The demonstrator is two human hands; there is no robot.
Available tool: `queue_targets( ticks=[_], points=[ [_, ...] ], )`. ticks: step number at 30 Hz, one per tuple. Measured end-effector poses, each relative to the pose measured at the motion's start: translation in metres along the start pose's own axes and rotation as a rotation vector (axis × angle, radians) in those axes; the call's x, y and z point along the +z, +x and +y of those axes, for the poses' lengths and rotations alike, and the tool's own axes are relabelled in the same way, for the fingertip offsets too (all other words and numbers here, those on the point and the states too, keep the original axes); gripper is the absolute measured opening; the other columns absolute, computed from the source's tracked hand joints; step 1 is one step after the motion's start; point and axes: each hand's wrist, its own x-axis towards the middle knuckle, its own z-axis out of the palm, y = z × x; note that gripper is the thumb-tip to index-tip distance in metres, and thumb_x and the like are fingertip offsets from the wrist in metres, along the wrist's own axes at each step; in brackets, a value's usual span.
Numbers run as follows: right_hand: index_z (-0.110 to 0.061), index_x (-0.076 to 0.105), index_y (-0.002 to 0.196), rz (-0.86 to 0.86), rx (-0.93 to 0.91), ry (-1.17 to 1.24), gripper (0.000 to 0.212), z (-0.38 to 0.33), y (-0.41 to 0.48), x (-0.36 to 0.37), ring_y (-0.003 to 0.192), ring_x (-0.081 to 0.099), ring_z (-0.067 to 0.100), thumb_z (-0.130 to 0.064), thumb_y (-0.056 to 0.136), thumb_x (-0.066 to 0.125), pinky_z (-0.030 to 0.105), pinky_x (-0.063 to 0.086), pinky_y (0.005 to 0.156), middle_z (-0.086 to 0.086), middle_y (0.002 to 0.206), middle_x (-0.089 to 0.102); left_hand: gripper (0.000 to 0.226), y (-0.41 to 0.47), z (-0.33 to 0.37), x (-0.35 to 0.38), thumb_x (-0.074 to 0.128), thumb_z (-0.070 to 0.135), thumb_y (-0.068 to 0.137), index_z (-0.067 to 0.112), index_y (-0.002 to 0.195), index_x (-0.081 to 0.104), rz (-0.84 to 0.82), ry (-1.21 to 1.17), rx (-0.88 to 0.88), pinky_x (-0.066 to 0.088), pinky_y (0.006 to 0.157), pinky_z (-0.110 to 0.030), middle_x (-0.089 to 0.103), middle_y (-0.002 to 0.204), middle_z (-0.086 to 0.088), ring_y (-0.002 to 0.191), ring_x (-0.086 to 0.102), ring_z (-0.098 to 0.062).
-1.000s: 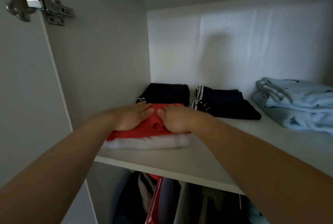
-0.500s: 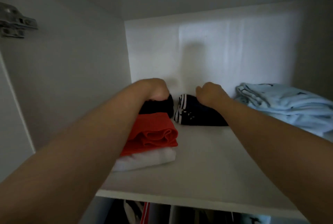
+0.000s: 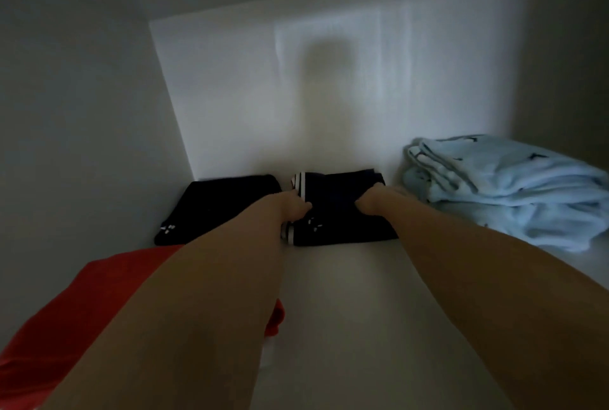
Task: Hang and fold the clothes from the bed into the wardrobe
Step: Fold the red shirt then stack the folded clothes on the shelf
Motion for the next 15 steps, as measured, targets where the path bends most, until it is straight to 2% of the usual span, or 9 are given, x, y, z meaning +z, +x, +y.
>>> queue_targets(
  ticks=[2, 4, 5, 7, 11, 15],
  points=[
    [-0.01, 0.006, 0.159, 0.018, 0.004, 0.033, 0.071, 0.004, 0.001, -0.002, 0.145, 0.026, 0.036, -0.039, 0.103, 0.04, 0.044, 0.025, 0.119, 0.018, 0.162, 0.017, 0.054, 0.004, -0.001, 0.005, 0.049, 0.028, 0.103, 0.006, 0.151, 0.036, 0.069, -0.044, -0.008, 0.035, 0.111, -0.035, 0.043, 0.151, -0.016, 0.138, 0.043, -0.032],
    [-0.007, 0.02, 0.156, 0.047, -0.014, 0.097, 0.067, 0.005, -0.002, -0.006, 0.139, 0.036, 0.035, -0.033, 0.101, 0.048, 0.039, 0.032, 0.114, 0.02, 0.157, 0.028, 0.051, 0.007, 0.0, 0.005, 0.054, 0.02, 0.1, 0.004, 0.147, 0.042, 0.066, -0.097, -0.011, 0.04, 0.11, -0.037, 0.049, 0.146, -0.017, 0.134, 0.048, -0.032],
    [-0.004, 0.029, 0.153, 0.047, -0.027, 0.128, 0.06, 0.004, -0.006, -0.009, 0.136, 0.04, 0.034, -0.028, 0.102, 0.048, 0.036, 0.035, 0.111, 0.021, 0.155, 0.033, 0.051, 0.007, 0.0, 0.005, 0.055, 0.016, 0.099, 0.003, 0.146, 0.042, 0.057, -0.137, -0.01, 0.041, 0.109, -0.038, 0.05, 0.146, -0.017, 0.133, 0.049, -0.033],
    [-0.002, 0.034, 0.151, 0.045, -0.044, 0.186, 0.054, 0.005, -0.008, -0.012, 0.137, 0.041, 0.034, -0.023, 0.103, 0.046, 0.036, 0.035, 0.11, 0.02, 0.155, 0.034, 0.053, 0.005, 0.001, 0.003, 0.055, 0.011, 0.097, 0.004, 0.148, 0.04, 0.062, -0.229, -0.019, 0.042, 0.109, -0.038, 0.049, 0.146, -0.017, 0.133, 0.049, -0.033],
    [0.002, 0.047, 0.141, 0.139, -0.059, 0.325, 0.047, 0.009, -0.019, -0.018, 0.126, 0.052, 0.036, -0.01, 0.096, 0.052, 0.043, 0.044, 0.106, 0.022, 0.144, 0.049, 0.051, -0.006, 0.01, 0.01, 0.052, 0.002, 0.096, 0.006, 0.147, 0.042, 0.077, -0.368, 0.009, 0.043, 0.104, -0.036, 0.05, 0.145, -0.019, 0.133, 0.049, -0.034],
    [-0.011, 0.038, 0.151, 0.226, -0.148, 0.431, 0.061, -0.004, -0.036, -0.035, 0.13, 0.05, 0.032, -0.011, 0.093, 0.057, 0.04, 0.041, 0.11, 0.016, 0.151, 0.043, 0.047, -0.017, 0.016, -0.019, 0.046, -0.003, 0.097, -0.001, 0.144, 0.044, 0.119, -0.507, 0.081, 0.04, 0.11, -0.04, 0.045, 0.148, -0.022, 0.133, 0.046, -0.036]
  ],
)
